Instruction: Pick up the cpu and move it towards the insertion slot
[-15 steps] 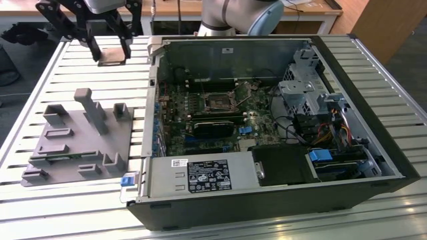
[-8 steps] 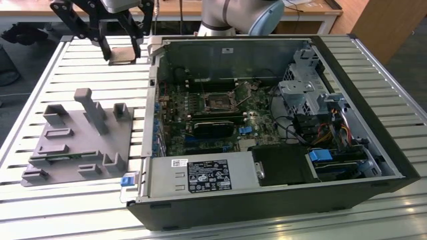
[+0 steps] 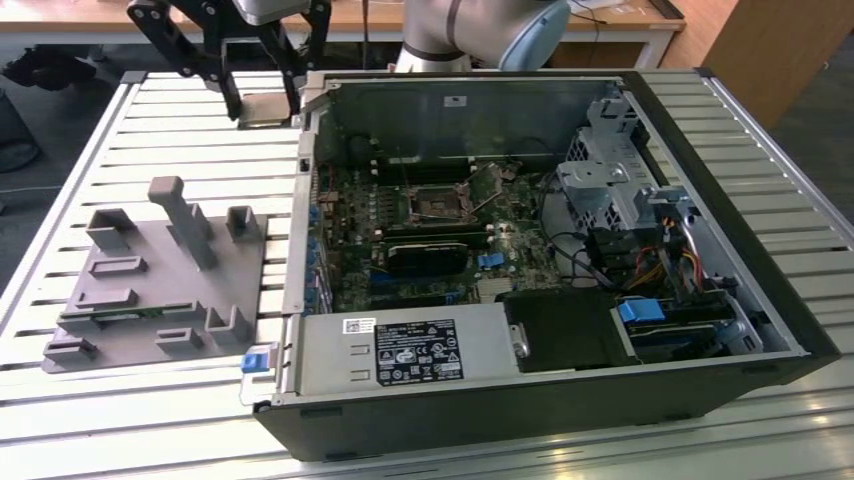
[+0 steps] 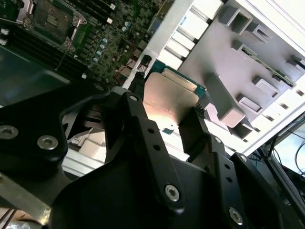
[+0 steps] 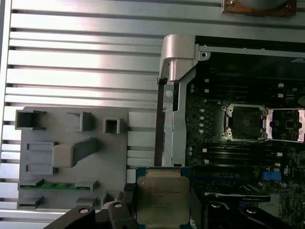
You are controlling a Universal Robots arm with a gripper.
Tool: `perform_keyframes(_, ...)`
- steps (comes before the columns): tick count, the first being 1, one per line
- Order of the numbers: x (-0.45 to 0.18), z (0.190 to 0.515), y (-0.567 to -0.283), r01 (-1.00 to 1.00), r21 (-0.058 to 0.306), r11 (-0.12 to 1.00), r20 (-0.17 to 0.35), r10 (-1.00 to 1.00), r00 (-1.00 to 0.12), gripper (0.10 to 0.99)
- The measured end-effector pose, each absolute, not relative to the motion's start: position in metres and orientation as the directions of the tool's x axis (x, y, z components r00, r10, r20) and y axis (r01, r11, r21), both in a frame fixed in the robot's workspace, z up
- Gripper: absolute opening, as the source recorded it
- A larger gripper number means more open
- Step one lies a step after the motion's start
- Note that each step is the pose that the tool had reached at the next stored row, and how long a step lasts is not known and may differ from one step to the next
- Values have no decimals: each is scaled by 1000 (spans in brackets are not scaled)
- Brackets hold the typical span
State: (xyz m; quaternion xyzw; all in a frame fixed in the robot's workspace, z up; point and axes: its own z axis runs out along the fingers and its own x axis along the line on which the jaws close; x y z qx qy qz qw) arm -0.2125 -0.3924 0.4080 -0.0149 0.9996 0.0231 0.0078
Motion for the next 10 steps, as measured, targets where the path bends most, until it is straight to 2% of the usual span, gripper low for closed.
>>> perform_keyframes(10,-193,408,-390,-30,46,998,-16,-30,-999,537)
